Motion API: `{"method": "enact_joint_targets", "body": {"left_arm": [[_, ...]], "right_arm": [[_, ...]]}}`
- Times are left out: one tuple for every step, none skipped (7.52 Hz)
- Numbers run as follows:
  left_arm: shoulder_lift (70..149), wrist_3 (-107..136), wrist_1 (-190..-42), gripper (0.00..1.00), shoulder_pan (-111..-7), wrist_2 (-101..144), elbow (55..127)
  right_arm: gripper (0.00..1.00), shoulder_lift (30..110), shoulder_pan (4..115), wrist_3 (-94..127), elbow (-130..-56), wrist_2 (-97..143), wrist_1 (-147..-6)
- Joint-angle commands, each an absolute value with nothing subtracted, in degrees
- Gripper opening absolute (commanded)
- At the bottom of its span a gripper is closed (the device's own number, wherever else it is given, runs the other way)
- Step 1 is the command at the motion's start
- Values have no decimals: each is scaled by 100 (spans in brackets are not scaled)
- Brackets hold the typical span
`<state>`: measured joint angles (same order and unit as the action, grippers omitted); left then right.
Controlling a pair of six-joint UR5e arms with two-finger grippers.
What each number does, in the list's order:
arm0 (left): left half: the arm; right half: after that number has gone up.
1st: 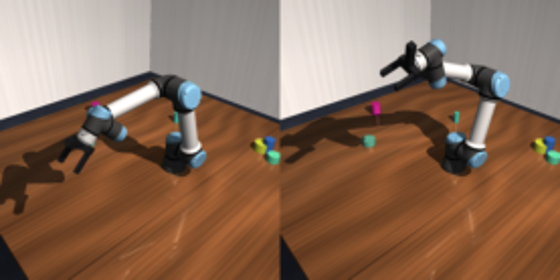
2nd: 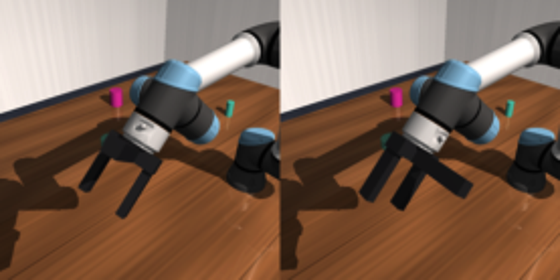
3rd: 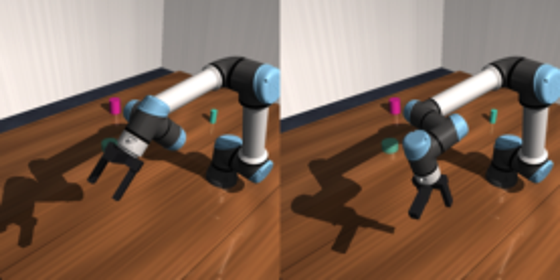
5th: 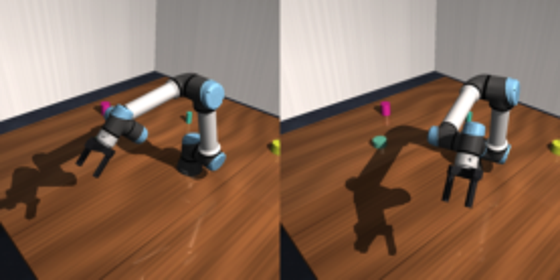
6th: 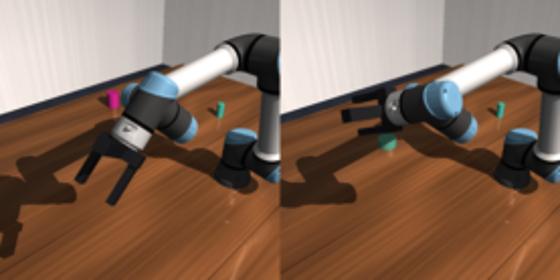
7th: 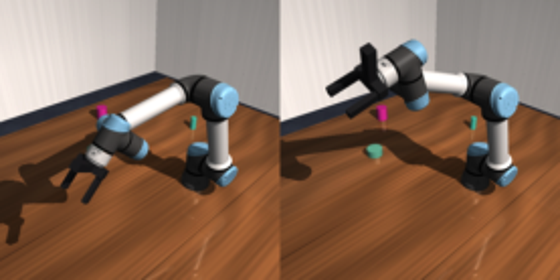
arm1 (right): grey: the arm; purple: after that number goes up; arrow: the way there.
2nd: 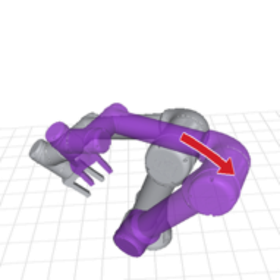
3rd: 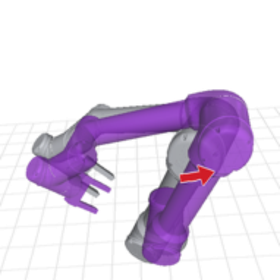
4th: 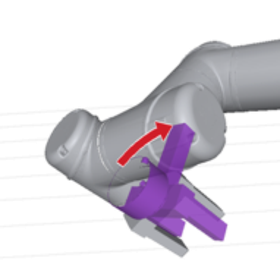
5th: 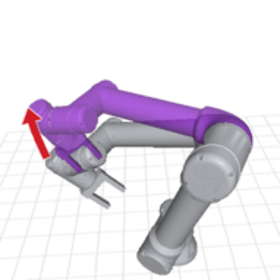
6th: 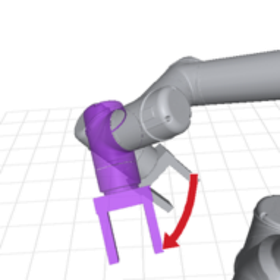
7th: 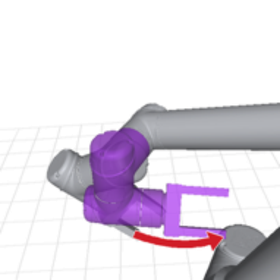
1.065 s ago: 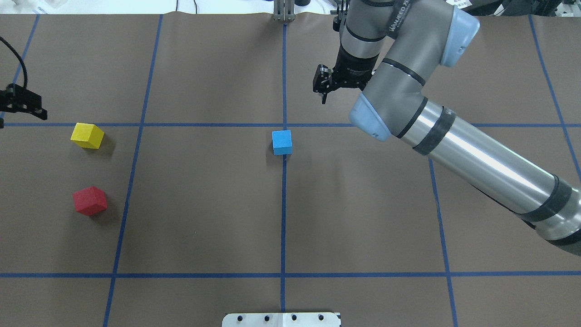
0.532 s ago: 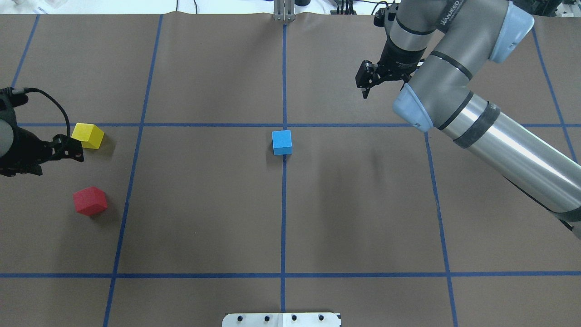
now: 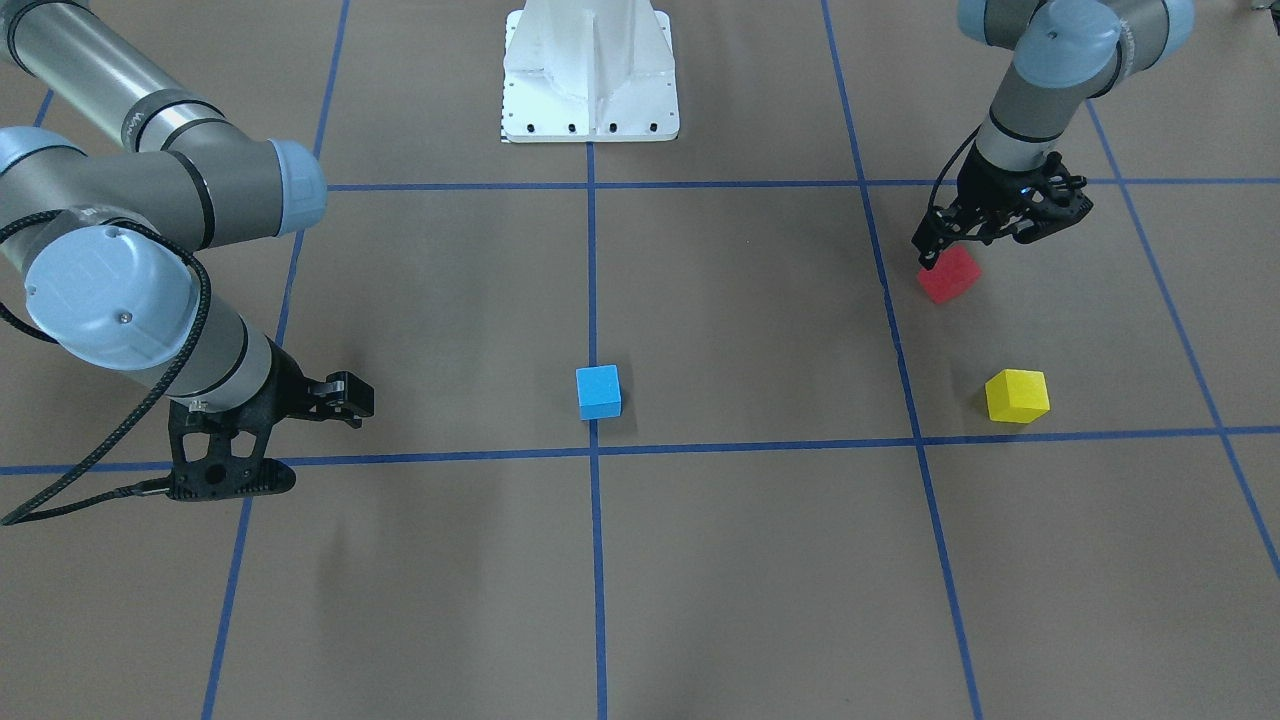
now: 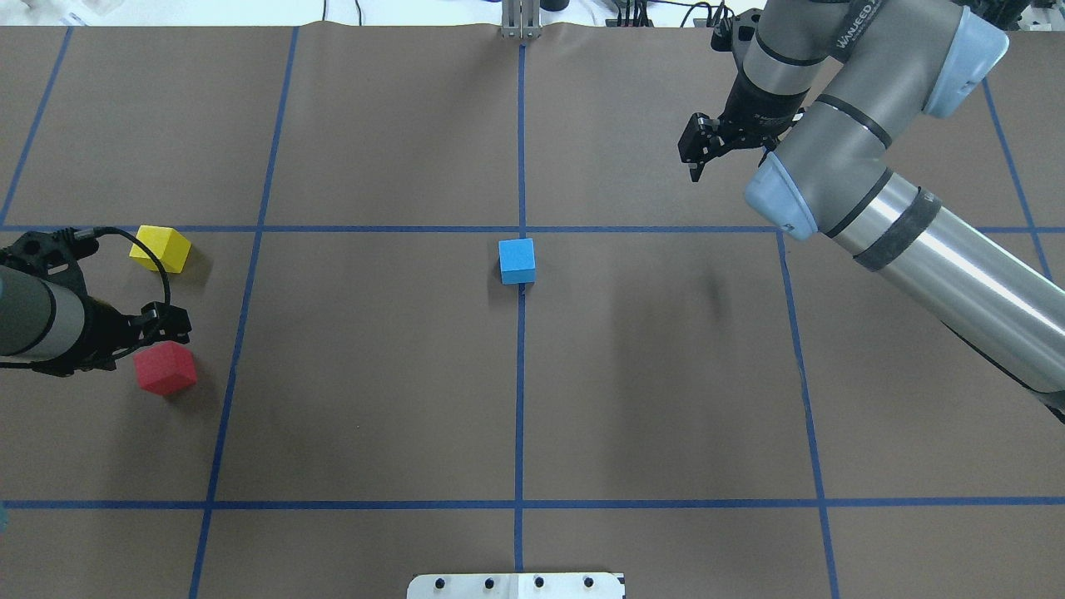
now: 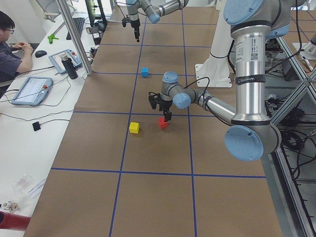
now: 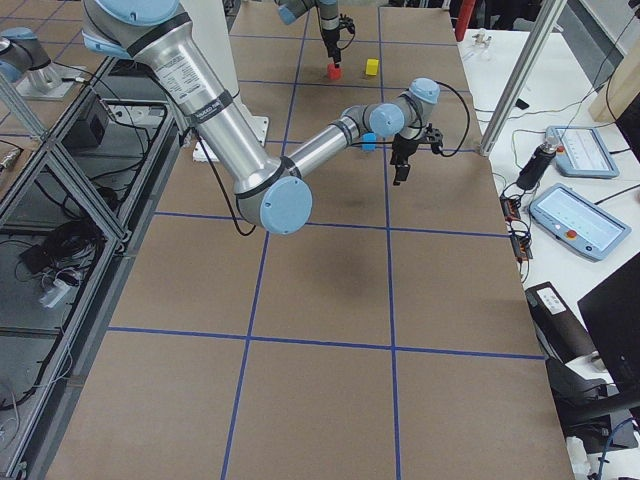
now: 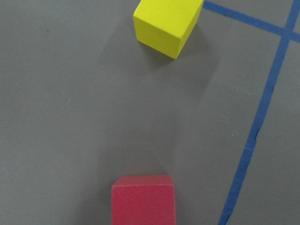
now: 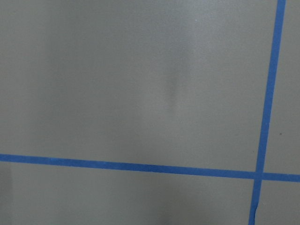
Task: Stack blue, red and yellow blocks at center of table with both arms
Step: 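Lower the left gripper onto the red cube and close on it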
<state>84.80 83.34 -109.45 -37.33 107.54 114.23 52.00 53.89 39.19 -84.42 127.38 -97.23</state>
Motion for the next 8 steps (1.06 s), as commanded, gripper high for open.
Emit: {"method": "enact_joint_targets", "body": {"left_arm": [[8525,8306,-10960,100,-3700,10758,11277],[8551,8288,-10960,100,-3700,10758,11233],[8604,8288,-10960,100,-3691,10758,11163],[8683,8279,-10960,100,-3691,10767,11075],[8779,8097,-10960,100,-3691,10775,10961],[8789,7990,-10969,100,-3700,10784,10925],[8789,7981,-10969,100,-3700,10784,10873],[8780,7911,-10969,100,-3709,10784,10881]], "right_arm": [[99,5221,5370,3920,-8446,12727,-9721],[99,5229,5370,3920,-8446,12727,-9721],[99,5229,5370,3920,-8446,12727,-9721],[99,5229,5361,3929,-8446,12727,-9721],[99,5229,5361,3929,-8446,12727,-9721],[99,5229,5353,3955,-8446,12727,-9712],[99,5229,5344,3981,-8455,12727,-9712],[99,5221,5326,4008,-8472,12727,-9712]]}}
